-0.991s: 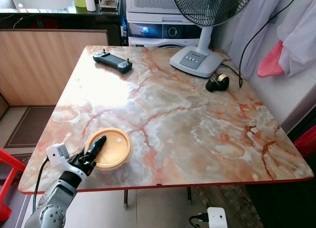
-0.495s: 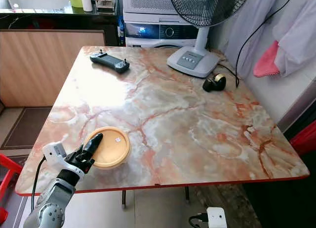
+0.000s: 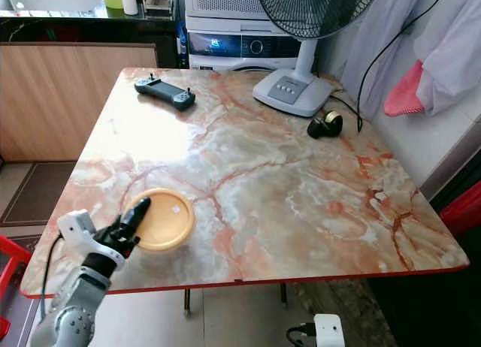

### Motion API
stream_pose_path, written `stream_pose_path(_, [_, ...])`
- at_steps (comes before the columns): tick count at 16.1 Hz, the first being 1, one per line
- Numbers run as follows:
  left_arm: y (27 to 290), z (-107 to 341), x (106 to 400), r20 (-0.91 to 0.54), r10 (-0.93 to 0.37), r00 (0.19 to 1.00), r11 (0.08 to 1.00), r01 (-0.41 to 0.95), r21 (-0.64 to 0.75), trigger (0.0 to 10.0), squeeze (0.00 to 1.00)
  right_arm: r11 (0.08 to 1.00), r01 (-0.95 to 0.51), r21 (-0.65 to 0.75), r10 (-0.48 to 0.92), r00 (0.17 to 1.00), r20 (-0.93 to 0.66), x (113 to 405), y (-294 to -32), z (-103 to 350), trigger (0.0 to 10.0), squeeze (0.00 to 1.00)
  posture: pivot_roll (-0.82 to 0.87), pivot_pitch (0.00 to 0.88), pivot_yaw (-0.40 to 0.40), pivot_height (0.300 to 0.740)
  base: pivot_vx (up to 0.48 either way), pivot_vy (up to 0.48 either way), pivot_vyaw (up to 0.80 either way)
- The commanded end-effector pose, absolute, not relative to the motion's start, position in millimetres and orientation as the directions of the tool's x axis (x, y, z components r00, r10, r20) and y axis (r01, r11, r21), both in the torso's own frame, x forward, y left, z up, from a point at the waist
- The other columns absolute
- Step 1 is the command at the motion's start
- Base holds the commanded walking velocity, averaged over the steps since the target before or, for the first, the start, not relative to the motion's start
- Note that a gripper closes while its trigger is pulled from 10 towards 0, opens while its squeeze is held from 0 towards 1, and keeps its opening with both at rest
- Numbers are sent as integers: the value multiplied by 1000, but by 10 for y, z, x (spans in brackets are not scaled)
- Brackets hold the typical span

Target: Restocking fridge

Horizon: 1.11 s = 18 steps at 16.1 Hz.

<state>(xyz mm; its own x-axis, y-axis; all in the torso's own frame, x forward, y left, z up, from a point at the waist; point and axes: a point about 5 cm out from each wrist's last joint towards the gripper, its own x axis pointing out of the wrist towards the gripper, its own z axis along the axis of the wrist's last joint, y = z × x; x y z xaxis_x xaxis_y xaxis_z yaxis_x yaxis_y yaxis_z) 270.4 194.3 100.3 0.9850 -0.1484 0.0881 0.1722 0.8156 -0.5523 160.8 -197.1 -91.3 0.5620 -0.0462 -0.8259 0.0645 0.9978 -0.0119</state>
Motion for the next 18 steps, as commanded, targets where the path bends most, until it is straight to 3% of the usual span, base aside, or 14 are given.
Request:
stream_pose_path(1, [1922,1139,2739,126,-153,980,820,197,-537,0,0,998,67,-14,-48,552,-832,1582,-1967,-926,10000,0,102,23,-88,740,0,0,0])
stream_pose_path(3, [1884,1307,2746,166,-164,972,839,226,-495,0,0,997,76,-5,-46,554,-831,1573,-1941,-932,10000,0,101,27,-75,740,0,0,0])
stream_pose_path(4, [1888,1370,2743,176,-149,973,853,217,-474,471,0,997,81,-3,-47,554,-831,1567,-1933,-936,10000,0,101,26,-70,740,0,0,0])
stream_pose_path(5, [1896,1401,2739,180,-140,974,864,209,-459,4196,0,997,83,-2,-48,553,-832,1562,-1926,-939,10000,0,102,24,-64,740,0,0,0])
stream_pose_path(6, [1907,1449,2731,184,-130,974,877,200,-437,10000,0,996,88,-1,-50,552,-832,1553,-1915,-944,10000,0,103,22,-57,740,0,0,0])
stream_pose_path(9, [1952,1550,2701,186,-120,975,911,183,-369,10000,0,994,111,5,-56,548,-834,1522,-1866,-962,10000,0,104,15,-32,740,0,0,0])
stream_pose_path(10, [2010,1611,2667,176,-130,976,952,172,-253,10000,0,992,124,17,-54,546,-836,1496,-1802,-978,10000,0,115,2,-8,740,0,0,0])
stream_pose_path(13, [2151,1633,2662,149,-92,985,990,107,-97,10000,0,990,138,40,-40,536,-843,1441,-1667,-1009,10000,0,129,0,20,740,0,0,0])
stream_pose_path(18, [2130,1557,2670,109,-103,989,995,102,21,10000,0,986,156,56,-36,534,-845,1375,-1538,-1034,10000,0,78,0,30,740,0,0,0])
